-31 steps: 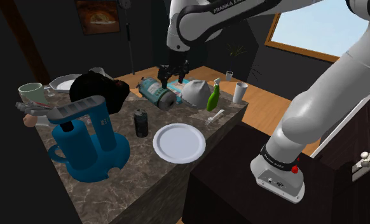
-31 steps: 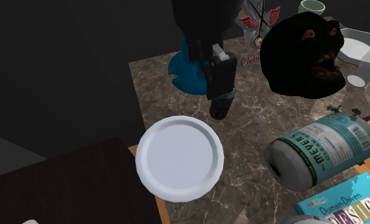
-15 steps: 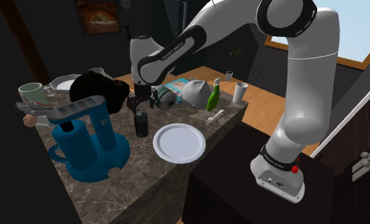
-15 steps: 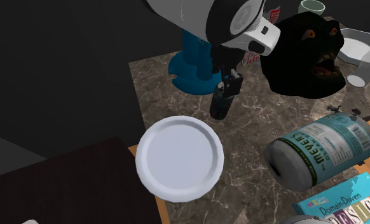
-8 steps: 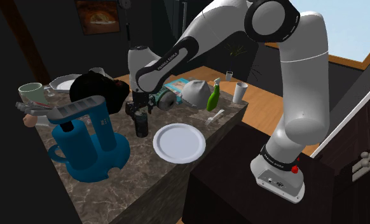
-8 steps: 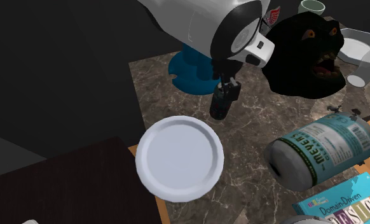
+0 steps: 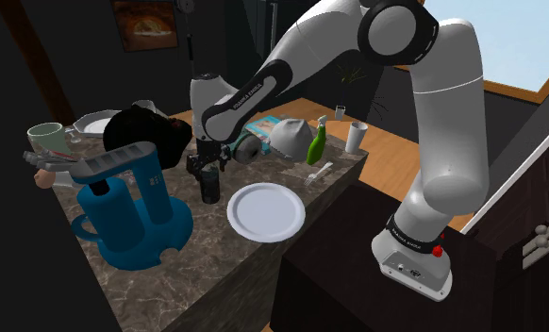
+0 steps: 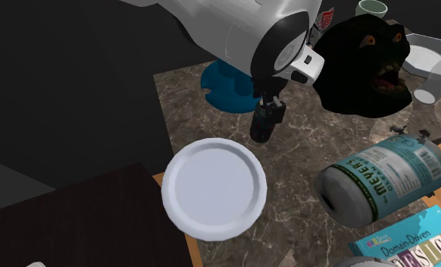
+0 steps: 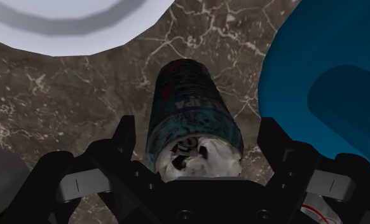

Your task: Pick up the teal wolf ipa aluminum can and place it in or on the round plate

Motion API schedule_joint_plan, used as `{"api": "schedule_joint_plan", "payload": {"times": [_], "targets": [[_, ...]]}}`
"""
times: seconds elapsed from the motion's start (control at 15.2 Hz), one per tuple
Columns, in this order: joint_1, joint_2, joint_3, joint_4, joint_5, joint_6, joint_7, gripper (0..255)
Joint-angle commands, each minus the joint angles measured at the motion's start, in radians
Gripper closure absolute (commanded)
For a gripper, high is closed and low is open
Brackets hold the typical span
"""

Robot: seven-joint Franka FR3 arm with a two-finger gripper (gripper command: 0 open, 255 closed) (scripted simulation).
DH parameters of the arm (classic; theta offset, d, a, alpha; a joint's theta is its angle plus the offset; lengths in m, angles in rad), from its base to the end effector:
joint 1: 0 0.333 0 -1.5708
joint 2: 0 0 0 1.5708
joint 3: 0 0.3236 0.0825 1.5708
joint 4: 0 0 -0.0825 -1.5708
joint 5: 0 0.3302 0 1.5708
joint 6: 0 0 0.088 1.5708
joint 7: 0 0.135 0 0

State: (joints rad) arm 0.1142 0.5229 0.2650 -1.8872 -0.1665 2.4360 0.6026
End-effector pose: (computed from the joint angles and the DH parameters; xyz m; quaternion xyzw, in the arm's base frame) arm 0.5699 0.2117 0.2585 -0.9973 0.0679 -0.0172 0.0203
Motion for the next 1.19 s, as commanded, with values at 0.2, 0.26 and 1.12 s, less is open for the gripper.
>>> {"api": "schedule_joint_plan", "payload": {"times": [0.2, 0.26, 1.12], "targets": [[0.0, 0.0, 0.0, 0.0, 0.0, 0.0, 0.0, 255], [0.0, 0.0, 0.0, 0.0, 0.0, 0.0, 0.0, 255], [-0.011, -0.063, 0.016, 0.008, 0.023, -0.069, -0.014, 255]]}}
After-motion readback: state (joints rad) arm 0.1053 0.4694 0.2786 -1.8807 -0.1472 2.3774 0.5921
